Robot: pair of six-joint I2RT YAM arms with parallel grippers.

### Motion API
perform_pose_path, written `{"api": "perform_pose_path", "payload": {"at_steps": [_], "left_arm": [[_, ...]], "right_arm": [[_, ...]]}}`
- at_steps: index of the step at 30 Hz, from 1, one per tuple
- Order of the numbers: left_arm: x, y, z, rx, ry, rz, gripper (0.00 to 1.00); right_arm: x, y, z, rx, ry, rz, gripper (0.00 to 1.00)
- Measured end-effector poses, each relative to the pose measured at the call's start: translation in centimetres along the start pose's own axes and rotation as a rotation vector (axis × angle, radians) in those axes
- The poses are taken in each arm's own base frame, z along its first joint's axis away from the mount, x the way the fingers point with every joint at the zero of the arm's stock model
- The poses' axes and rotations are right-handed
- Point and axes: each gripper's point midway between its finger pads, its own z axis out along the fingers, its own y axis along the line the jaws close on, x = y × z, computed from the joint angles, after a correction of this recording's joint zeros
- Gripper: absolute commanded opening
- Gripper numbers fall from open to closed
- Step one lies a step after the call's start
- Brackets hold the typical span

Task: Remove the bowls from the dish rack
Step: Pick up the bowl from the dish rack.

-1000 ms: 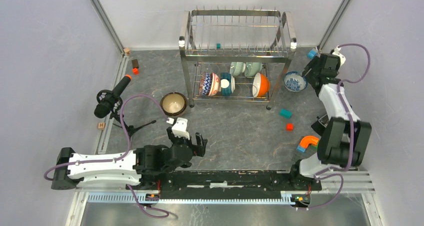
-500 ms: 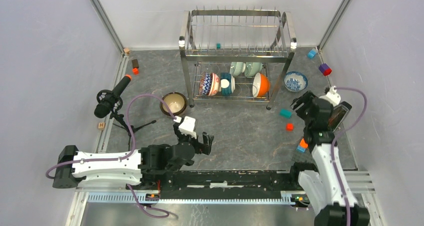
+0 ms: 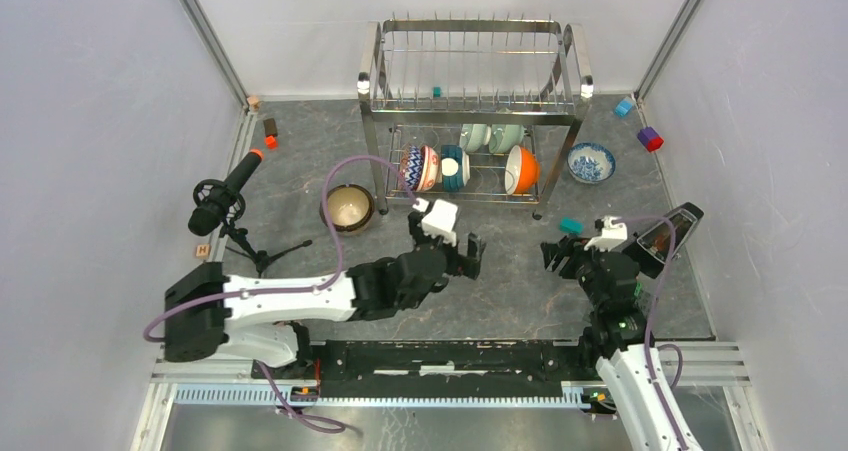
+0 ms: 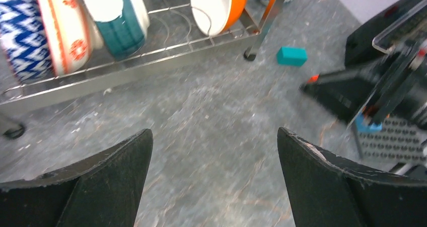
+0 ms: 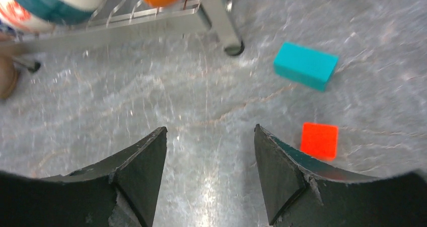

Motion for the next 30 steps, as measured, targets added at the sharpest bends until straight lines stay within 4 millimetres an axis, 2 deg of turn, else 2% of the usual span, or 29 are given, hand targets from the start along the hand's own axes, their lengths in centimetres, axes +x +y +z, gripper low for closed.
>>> {"api": "perform_pose_path", "payload": {"at_steps": [2, 5, 11, 16, 24, 30], "left_arm": [[-0.5, -0.8, 1.9, 0.004, -0.020, -0.037, 0.97], [-0.5, -1.0, 4.4, 0.006, -0.055, -0.105, 0.94], [0.5, -1.4, 9.4, -0.012, -0.112, -0.194, 0.92], [-0.2, -2.6, 12.9, 0.001, -0.192, -0.288, 0.88], [-1.9, -1.8, 17.9, 0.009, -0.291, -0.365, 0.84], [-2.2, -1.5, 20.0, 0.022, -0.299, -0.374, 0.84]], "right_arm": [[2.0, 0.3, 0.0, -0.041, 0.040, -0.015, 0.69], [3.0, 1.3, 0.0, -0.112, 0.048, -0.029, 0.68], [2.1, 3.9, -0.4, -0.239, -0.009, -0.057, 0.66], [2.0, 4.8, -0.8, -0.273, -0.020, -0.080, 0.64], [2.0, 4.8, -1.2, -0.247, -0.009, -0.069, 0.63], [0.2, 4.4, -1.9, -0.182, -0.025, -0.030, 0.65]]}}
